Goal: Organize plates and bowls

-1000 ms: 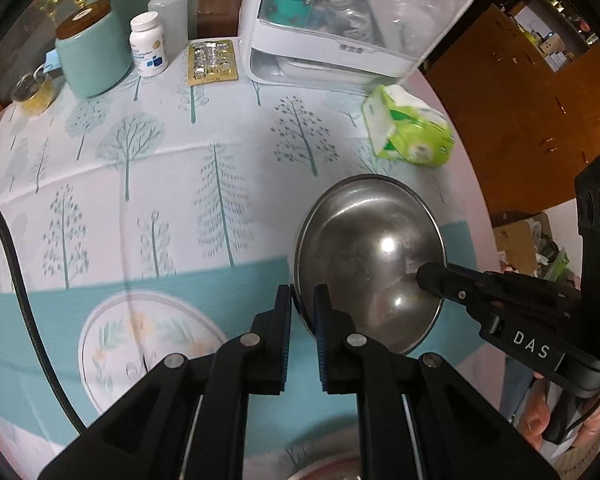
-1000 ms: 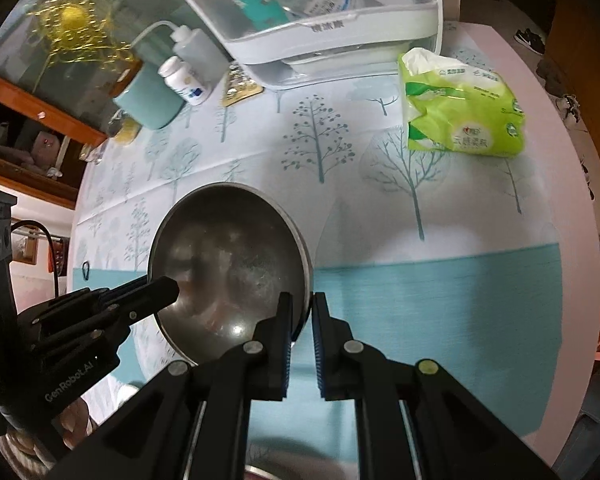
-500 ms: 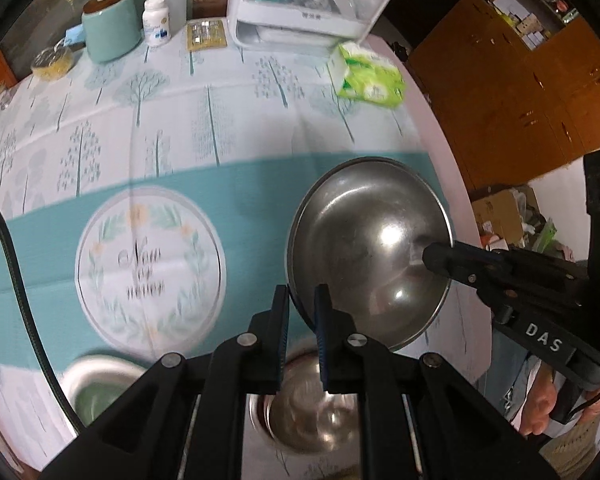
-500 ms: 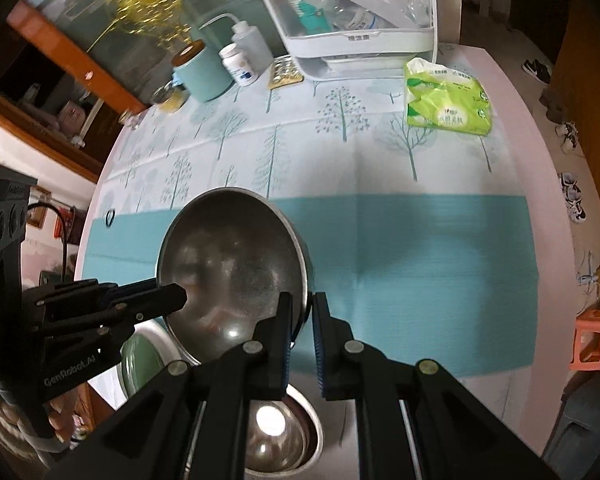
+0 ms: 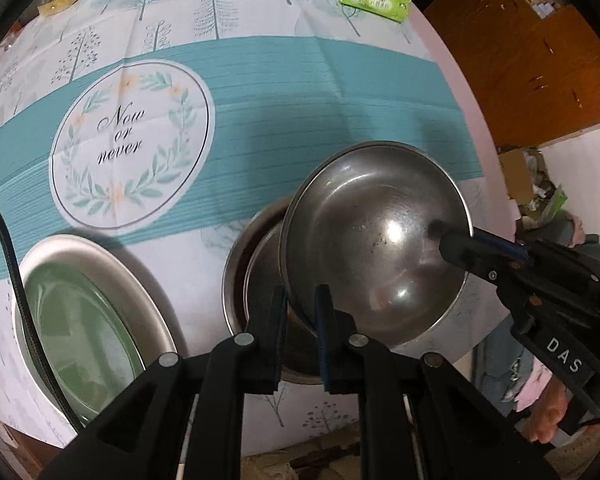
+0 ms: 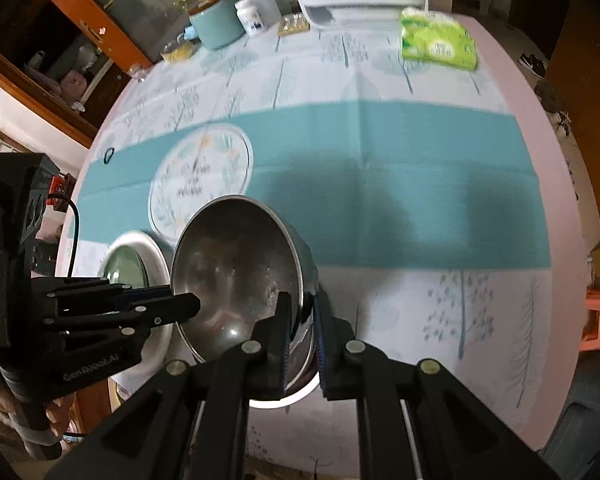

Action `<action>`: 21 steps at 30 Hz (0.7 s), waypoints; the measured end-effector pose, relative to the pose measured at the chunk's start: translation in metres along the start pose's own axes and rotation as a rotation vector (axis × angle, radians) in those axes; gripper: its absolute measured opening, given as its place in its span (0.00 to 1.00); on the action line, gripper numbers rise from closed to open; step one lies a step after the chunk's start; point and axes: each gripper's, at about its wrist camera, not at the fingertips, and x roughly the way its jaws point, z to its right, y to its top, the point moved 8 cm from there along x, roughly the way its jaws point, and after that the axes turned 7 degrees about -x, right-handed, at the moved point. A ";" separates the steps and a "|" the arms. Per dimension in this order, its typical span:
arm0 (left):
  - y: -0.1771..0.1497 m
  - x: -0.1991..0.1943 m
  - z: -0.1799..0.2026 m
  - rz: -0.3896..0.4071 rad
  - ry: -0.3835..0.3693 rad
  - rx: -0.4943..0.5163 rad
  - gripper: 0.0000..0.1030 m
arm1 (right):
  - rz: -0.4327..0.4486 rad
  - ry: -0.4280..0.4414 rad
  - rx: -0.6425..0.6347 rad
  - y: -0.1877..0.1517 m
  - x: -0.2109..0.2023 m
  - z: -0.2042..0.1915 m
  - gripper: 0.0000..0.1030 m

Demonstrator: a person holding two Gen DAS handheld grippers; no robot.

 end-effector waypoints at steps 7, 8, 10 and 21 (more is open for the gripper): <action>-0.012 0.004 0.002 0.026 0.043 0.037 0.13 | -0.019 0.024 0.020 -0.020 0.011 -0.001 0.11; -0.010 0.004 0.001 0.021 0.042 0.037 0.13 | -0.024 0.024 0.019 -0.021 0.012 -0.001 0.11; -0.011 0.006 0.001 0.020 0.045 0.035 0.13 | -0.034 0.029 0.023 -0.024 0.014 0.000 0.11; -0.013 0.015 -0.003 0.005 0.039 0.030 0.26 | -0.069 0.040 0.016 -0.032 0.027 -0.004 0.13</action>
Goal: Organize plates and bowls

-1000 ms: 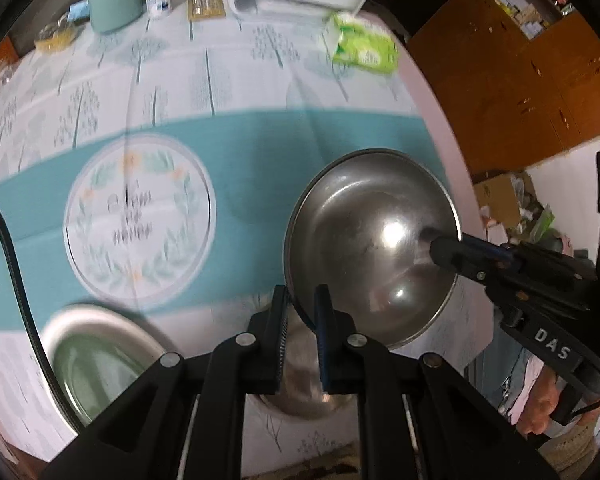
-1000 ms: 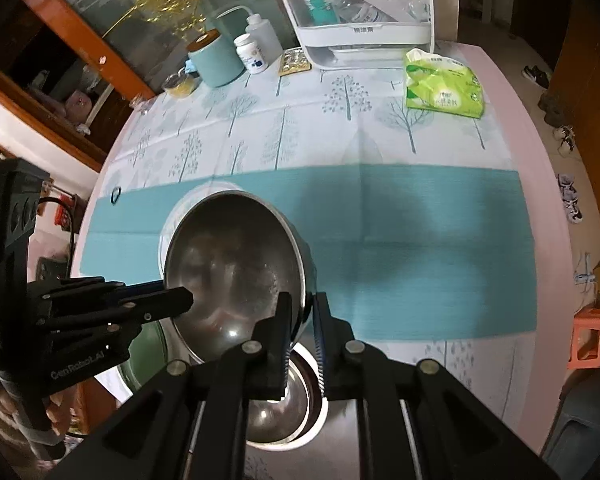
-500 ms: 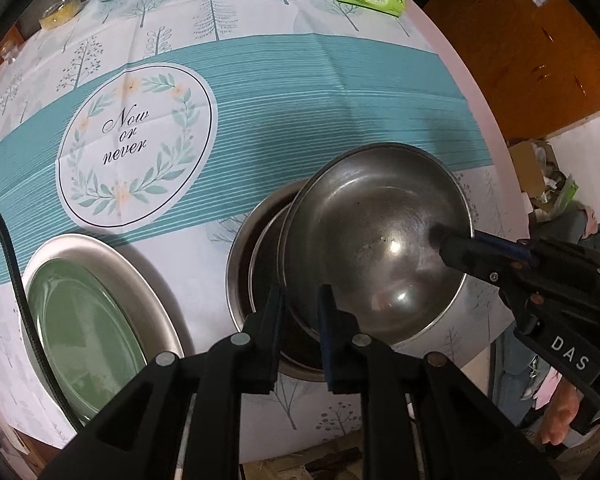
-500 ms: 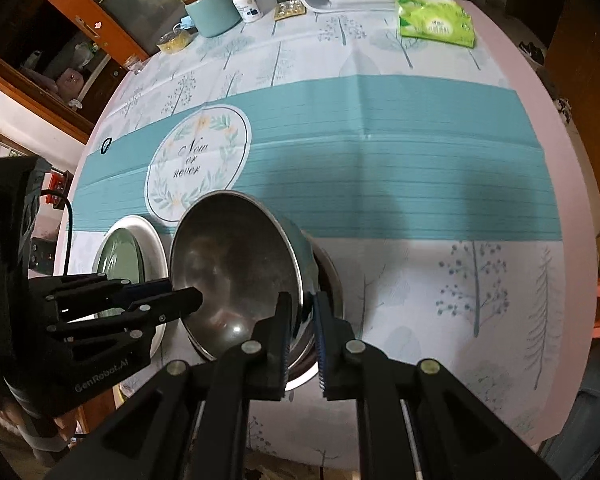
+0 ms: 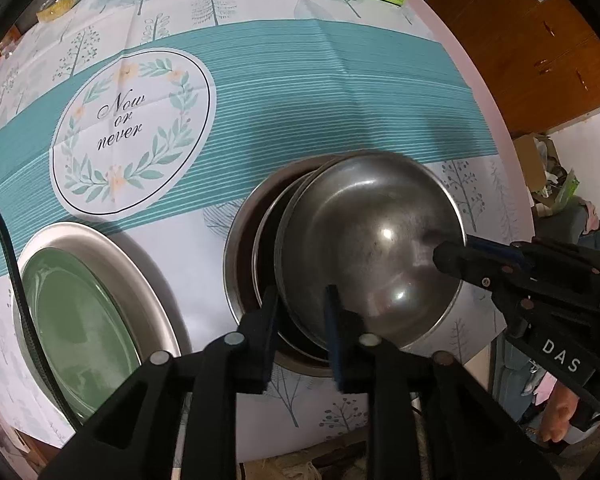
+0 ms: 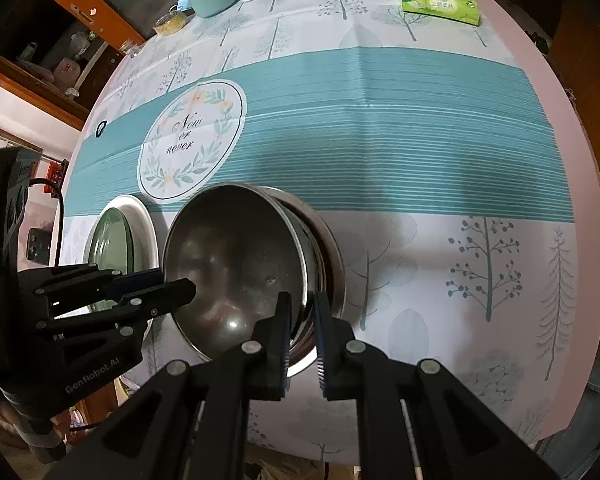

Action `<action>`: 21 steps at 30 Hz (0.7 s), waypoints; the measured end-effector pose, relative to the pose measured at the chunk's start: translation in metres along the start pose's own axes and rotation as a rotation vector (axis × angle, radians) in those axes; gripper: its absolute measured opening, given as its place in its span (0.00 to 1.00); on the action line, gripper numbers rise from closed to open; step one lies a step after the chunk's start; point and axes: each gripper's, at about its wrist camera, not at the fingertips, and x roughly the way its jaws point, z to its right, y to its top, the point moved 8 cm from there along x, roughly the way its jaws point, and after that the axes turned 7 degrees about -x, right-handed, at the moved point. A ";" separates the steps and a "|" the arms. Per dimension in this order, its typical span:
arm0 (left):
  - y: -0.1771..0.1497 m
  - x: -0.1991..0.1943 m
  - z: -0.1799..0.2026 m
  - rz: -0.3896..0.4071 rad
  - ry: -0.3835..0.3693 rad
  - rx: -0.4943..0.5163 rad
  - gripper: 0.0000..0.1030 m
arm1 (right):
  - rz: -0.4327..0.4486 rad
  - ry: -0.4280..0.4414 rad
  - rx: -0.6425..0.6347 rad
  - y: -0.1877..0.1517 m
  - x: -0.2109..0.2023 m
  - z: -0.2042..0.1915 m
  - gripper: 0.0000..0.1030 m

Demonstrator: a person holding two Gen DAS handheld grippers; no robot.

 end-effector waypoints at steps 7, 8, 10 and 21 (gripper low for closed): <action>0.003 -0.019 -0.002 0.072 0.016 0.015 0.63 | 0.047 0.009 -0.017 0.004 -0.014 -0.004 0.28; 0.004 -0.021 -0.002 0.075 0.012 0.013 0.63 | 0.057 0.007 -0.020 0.005 -0.016 -0.005 0.30; 0.005 -0.024 -0.003 0.074 0.002 0.009 0.63 | 0.068 0.008 -0.022 0.006 -0.020 -0.005 0.30; 0.008 -0.038 -0.003 0.128 0.002 0.018 0.68 | 0.101 0.015 -0.038 0.009 -0.028 -0.007 0.30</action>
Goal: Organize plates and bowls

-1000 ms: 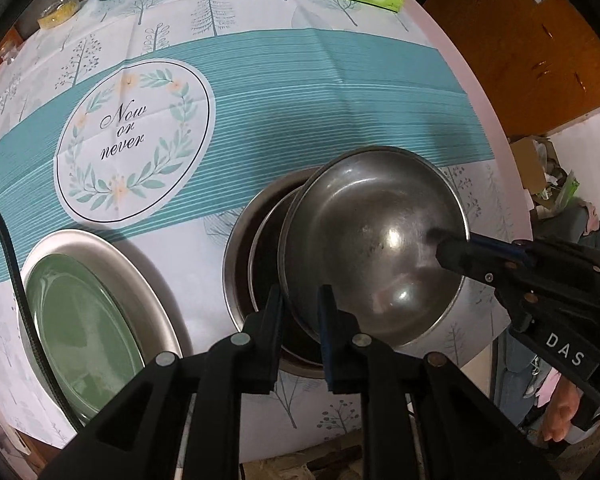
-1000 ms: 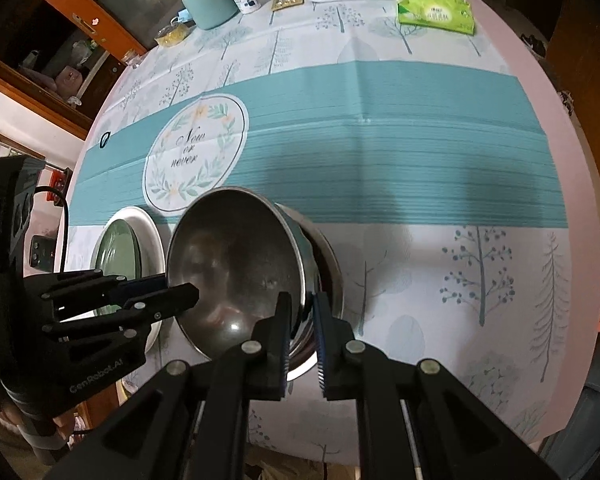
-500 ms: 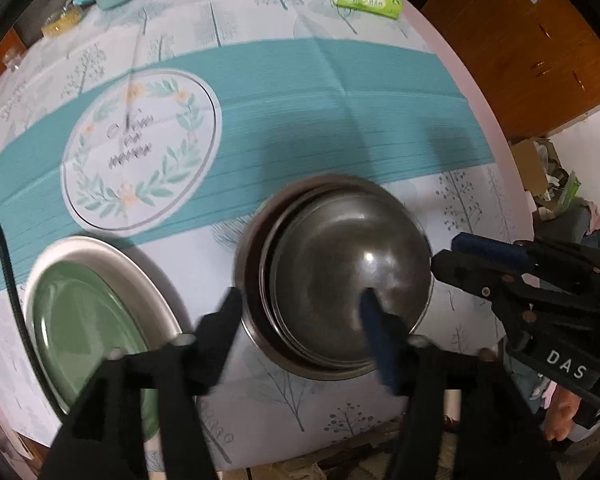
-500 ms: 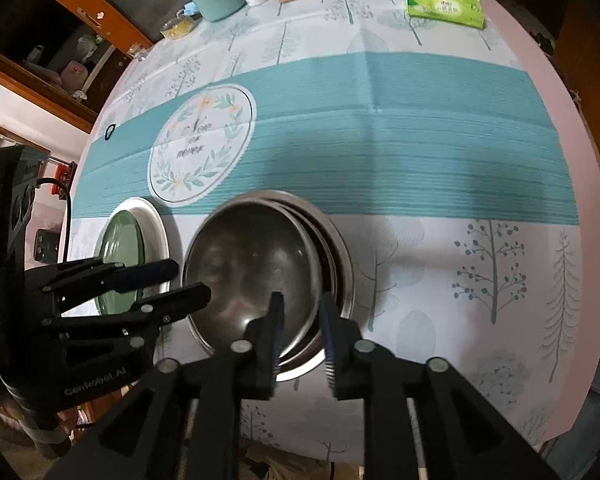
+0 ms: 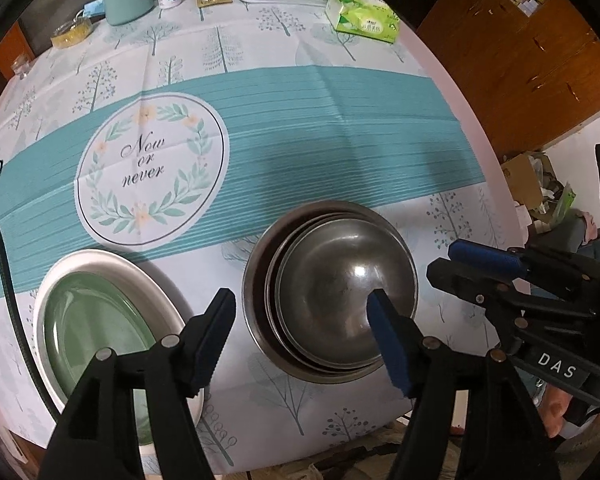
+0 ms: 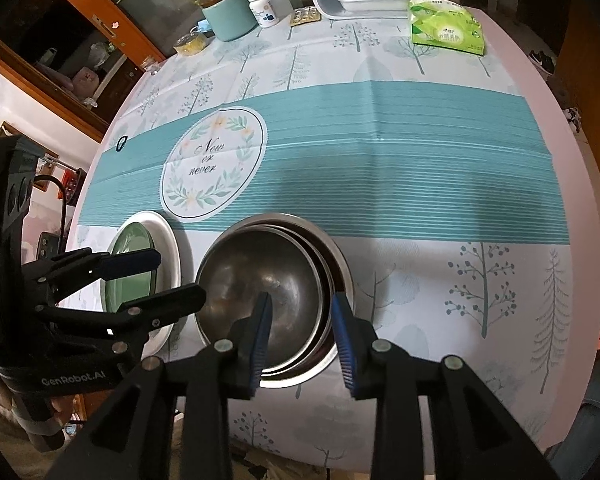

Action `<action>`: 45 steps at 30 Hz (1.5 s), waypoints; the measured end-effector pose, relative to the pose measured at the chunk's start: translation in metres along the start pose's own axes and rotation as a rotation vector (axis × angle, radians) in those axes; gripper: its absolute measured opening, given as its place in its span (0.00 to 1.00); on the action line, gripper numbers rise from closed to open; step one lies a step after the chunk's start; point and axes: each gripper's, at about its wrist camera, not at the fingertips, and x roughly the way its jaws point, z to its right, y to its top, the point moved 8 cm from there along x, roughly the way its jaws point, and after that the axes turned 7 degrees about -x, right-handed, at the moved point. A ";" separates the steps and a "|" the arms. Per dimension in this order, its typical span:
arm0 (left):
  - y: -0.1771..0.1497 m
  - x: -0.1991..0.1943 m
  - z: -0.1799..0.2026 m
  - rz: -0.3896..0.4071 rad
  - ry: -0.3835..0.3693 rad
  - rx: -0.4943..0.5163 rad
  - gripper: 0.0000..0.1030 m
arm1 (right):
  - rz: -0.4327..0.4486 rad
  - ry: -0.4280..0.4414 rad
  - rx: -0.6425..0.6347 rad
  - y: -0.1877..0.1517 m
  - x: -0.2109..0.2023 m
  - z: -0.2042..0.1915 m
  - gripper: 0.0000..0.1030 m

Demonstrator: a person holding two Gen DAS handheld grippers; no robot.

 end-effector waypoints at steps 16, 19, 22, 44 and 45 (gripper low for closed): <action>0.012 -0.002 -0.020 0.018 -0.059 -0.005 0.87 | 0.078 -0.064 -0.010 0.010 -0.012 0.013 0.56; 0.008 0.010 -0.028 -0.006 -0.078 -0.034 0.87 | 0.056 -0.062 0.005 0.006 -0.004 0.018 0.56; 0.003 0.023 -0.034 -0.037 -0.104 -0.067 0.87 | 0.019 -0.058 0.012 -0.001 0.009 0.022 0.56; -0.022 0.078 -0.019 -0.207 -0.230 -0.106 0.52 | -0.136 0.047 0.103 -0.023 0.063 0.031 0.56; -0.023 0.078 -0.019 -0.208 -0.225 -0.105 0.49 | -0.136 0.047 0.101 -0.022 0.063 0.030 0.56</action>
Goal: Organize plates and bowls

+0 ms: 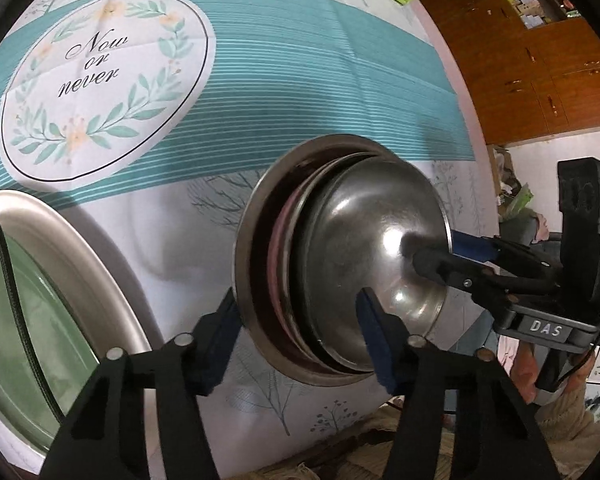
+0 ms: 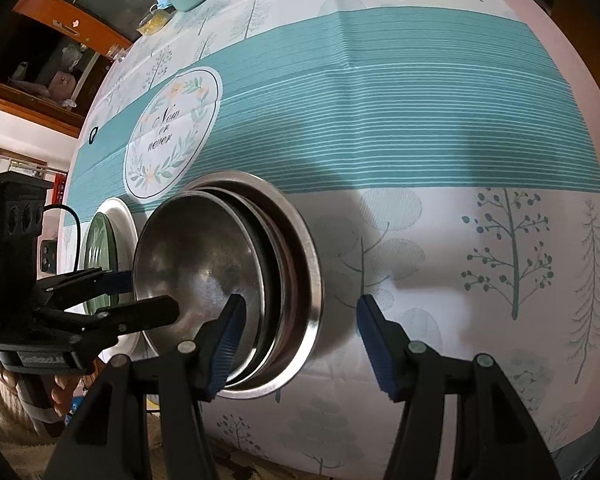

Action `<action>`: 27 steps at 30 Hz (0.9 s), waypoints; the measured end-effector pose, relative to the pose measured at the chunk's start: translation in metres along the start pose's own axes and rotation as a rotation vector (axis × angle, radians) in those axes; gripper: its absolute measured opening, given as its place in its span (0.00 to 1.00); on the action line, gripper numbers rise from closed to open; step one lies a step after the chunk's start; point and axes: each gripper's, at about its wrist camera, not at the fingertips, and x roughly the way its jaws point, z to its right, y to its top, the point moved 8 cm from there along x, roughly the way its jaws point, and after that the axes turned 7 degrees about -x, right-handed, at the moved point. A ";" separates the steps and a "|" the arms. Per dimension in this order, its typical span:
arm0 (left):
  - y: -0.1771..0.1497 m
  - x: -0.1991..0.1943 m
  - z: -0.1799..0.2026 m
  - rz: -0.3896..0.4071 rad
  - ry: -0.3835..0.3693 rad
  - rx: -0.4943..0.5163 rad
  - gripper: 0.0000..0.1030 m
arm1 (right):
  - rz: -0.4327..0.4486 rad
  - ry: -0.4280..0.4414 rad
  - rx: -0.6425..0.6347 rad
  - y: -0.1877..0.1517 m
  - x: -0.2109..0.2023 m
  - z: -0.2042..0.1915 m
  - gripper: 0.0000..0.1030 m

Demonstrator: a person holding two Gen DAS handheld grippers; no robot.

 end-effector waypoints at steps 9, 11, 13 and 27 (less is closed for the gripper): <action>-0.001 0.005 -0.007 -0.021 -0.014 -0.019 0.39 | -0.038 0.013 -0.016 -0.001 0.007 -0.007 0.34; 0.000 0.003 -0.010 -0.022 -0.017 -0.022 0.39 | -0.040 0.011 -0.011 0.000 0.007 -0.006 0.33; 0.000 0.003 -0.010 -0.024 -0.014 -0.027 0.39 | -0.043 0.014 0.000 -0.001 0.007 -0.005 0.33; -0.004 -0.006 -0.007 -0.015 -0.006 -0.045 0.38 | -0.063 0.012 0.013 -0.004 0.002 -0.008 0.31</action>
